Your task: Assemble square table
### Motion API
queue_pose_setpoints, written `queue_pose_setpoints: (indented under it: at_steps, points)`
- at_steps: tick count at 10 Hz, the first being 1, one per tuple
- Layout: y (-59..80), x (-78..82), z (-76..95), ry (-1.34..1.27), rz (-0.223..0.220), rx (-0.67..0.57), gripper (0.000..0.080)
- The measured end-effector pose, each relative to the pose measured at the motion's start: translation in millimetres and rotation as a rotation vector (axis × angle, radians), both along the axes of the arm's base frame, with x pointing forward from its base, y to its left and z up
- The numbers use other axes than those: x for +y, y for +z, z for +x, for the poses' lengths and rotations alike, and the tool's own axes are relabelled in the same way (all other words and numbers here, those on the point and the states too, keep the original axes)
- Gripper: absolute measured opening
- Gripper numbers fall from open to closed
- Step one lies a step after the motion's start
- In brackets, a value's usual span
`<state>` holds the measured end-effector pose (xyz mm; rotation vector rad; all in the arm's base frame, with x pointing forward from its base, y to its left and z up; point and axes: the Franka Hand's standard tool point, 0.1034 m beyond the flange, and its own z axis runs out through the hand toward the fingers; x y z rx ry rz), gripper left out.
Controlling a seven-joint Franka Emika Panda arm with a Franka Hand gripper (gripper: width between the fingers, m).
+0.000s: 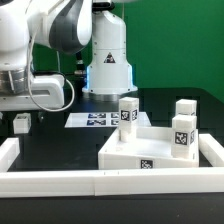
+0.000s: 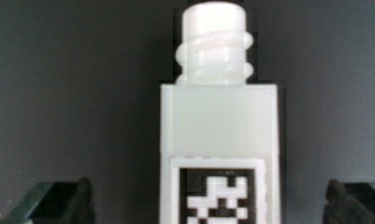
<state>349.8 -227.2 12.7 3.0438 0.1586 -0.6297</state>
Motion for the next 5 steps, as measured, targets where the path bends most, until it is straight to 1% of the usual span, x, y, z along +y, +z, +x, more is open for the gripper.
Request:
queue_pose_setpoints:
  at_steps: [1, 2, 3, 4, 5]
  points:
    - [-0.9, 1.0, -1.4, -0.004, 0.002, 0.021, 0.0649]
    - [-3.2, 1.0, -0.3, -0.004, 0.006, 0.069, 0.0649]
    - [-5.9, -2.6, 2.4, 0.014, 0.004, 0.118, 0.0649]
    - [-10.7, -5.0, 0.4, 0.020, 0.001, 0.136, 0.0649]
    - [-11.3, -2.8, -6.3, 0.018, 0.007, 0.195, 0.0649]
